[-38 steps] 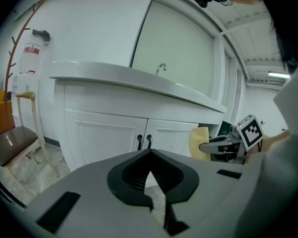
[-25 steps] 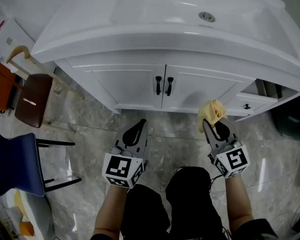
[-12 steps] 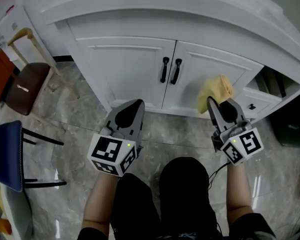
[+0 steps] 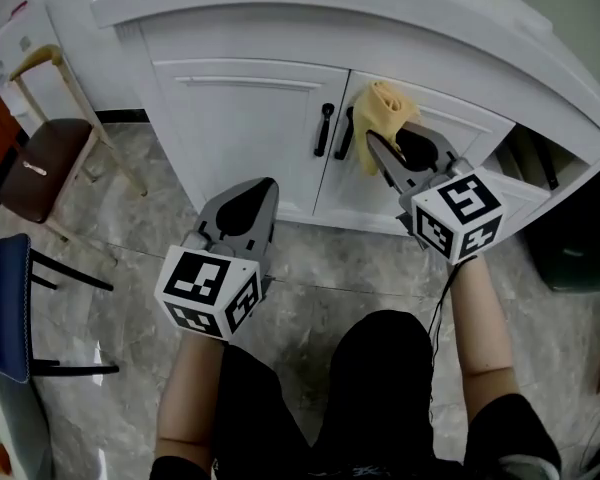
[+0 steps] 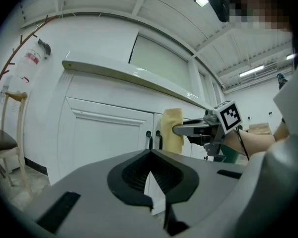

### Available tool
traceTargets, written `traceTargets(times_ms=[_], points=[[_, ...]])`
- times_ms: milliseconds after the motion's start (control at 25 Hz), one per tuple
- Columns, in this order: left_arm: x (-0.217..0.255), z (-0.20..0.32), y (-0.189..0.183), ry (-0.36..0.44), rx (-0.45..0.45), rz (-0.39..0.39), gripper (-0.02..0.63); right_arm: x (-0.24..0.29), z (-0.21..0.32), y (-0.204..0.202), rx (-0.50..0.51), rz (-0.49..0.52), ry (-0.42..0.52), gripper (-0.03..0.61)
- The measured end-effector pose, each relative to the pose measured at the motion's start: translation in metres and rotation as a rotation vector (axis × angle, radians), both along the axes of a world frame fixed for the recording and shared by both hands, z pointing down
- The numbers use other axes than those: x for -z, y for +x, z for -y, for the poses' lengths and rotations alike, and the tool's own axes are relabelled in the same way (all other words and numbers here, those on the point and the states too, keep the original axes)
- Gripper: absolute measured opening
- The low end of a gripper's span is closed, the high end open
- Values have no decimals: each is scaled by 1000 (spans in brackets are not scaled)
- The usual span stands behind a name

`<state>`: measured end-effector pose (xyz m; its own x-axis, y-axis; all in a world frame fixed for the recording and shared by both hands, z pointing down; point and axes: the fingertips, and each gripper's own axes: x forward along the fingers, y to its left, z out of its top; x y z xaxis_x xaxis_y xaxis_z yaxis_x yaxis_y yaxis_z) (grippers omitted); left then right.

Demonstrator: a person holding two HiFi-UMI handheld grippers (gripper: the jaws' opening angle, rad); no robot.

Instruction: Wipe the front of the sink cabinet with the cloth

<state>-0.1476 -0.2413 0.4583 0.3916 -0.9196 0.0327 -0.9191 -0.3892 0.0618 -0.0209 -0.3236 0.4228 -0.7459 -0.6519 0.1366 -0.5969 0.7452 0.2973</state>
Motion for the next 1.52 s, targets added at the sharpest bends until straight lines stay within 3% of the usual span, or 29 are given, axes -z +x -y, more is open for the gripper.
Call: traceTargets(times_ms=[160,280,800,960,1160,1320,1520], points=[[5,0,6,5,-17,22,15,-1,14,-4,-50,-81,3,80],[5,0,14,3,-36,27,15,-3,21,16,-121,-90,5,80],[-8,9,72,-8,-148,-3,17,-8,25,190,-515,50,-14,80],[-15,8,87,-17,-176,-16,15,-21,18,223,-576,83,-46,80],[-22,0,88,-31,-171,-13,15,-30,3,203,-509,152,-73,80],[-22,-4,78,-31,-142,-2,15,-43,-6,143,-351,133,-86,80],[-20,-4,63,-37,-106,2,15,-63,-9,59,-149,33,-48,80]])
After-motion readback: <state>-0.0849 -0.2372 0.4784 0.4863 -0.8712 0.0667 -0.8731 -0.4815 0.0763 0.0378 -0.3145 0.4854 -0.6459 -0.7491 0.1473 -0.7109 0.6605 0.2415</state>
